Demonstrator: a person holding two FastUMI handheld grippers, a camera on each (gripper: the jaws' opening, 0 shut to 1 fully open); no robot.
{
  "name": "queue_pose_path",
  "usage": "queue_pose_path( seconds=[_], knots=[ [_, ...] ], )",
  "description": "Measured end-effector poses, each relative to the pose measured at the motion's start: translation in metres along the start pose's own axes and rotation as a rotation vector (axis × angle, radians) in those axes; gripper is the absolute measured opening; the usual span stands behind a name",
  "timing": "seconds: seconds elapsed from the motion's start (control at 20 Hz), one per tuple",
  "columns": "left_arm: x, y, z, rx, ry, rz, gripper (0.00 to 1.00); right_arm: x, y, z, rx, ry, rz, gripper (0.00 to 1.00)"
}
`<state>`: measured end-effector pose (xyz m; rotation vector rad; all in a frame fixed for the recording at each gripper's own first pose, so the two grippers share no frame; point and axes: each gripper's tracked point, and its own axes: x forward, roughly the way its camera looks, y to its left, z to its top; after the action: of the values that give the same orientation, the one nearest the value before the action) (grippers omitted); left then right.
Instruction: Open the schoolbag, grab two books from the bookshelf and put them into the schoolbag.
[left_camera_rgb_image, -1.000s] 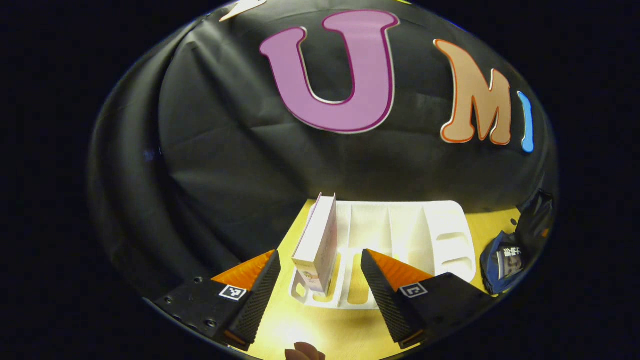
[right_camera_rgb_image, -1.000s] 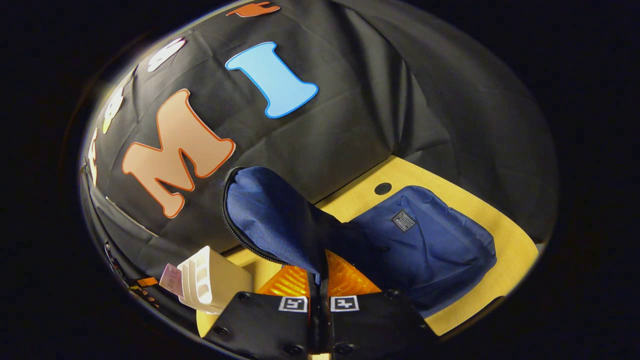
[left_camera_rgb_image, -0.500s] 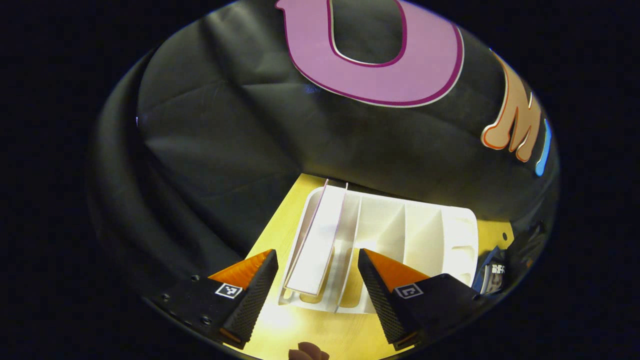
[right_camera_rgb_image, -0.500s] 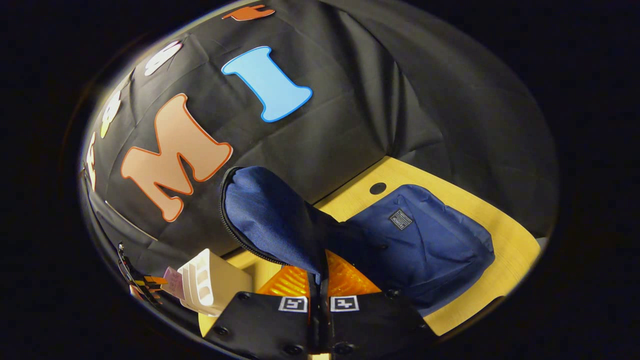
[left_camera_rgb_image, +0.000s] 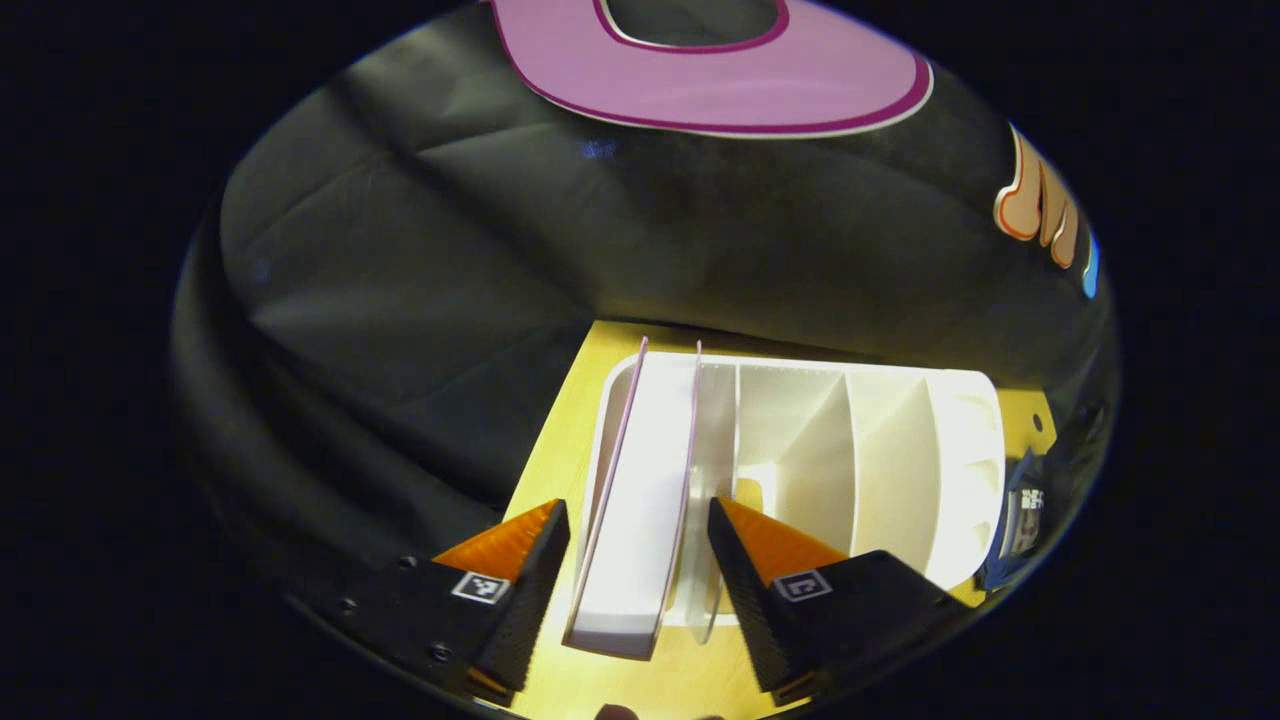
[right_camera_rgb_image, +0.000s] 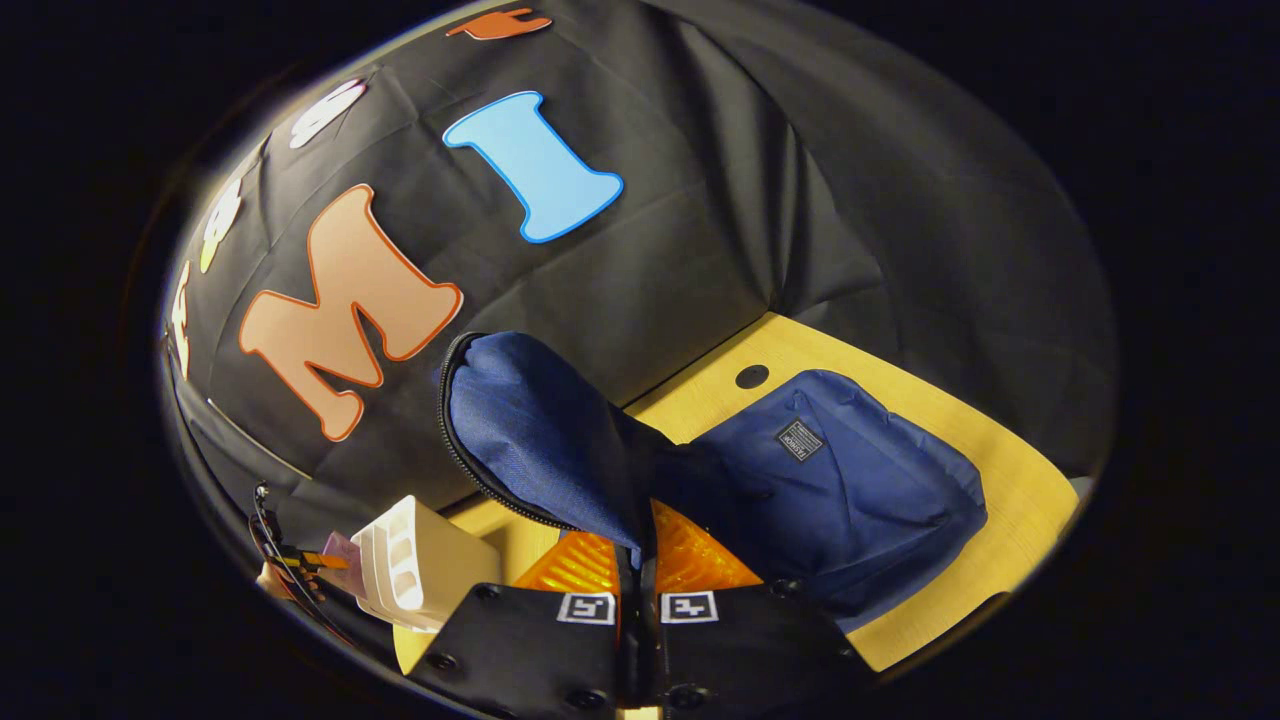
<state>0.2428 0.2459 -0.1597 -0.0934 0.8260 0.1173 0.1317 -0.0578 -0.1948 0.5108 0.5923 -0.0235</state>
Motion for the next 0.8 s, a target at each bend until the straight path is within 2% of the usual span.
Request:
queue_pose_path(
  seconds=[0.1, 0.2, 0.25, 0.35, 0.8],
  knots=[
    [-0.004, -0.016, 0.000, -0.030, 0.022, -0.077, 0.45, 0.000, 0.000, 0.000, 0.001, 0.000, 0.001, 0.05],
    [-0.008, -0.019, -0.003, -0.015, 0.047, -0.081, 0.34, 0.001, 0.000, -0.001, 0.004, 0.000, 0.001, 0.05],
    [-0.006, -0.017, 0.001, -0.025, 0.038, -0.077, 0.34, 0.001, 0.000, 0.000, 0.005, 0.002, 0.001, 0.02],
    [-0.008, -0.019, -0.004, -0.024, 0.052, -0.082, 0.32, 0.000, -0.001, 0.000, -0.002, 0.003, 0.003, 0.05],
    [-0.025, -0.005, 0.003, -0.011, 0.031, -0.072, 0.30, 0.001, 0.000, -0.003, -0.008, 0.016, 0.004, 0.04]
  ],
)
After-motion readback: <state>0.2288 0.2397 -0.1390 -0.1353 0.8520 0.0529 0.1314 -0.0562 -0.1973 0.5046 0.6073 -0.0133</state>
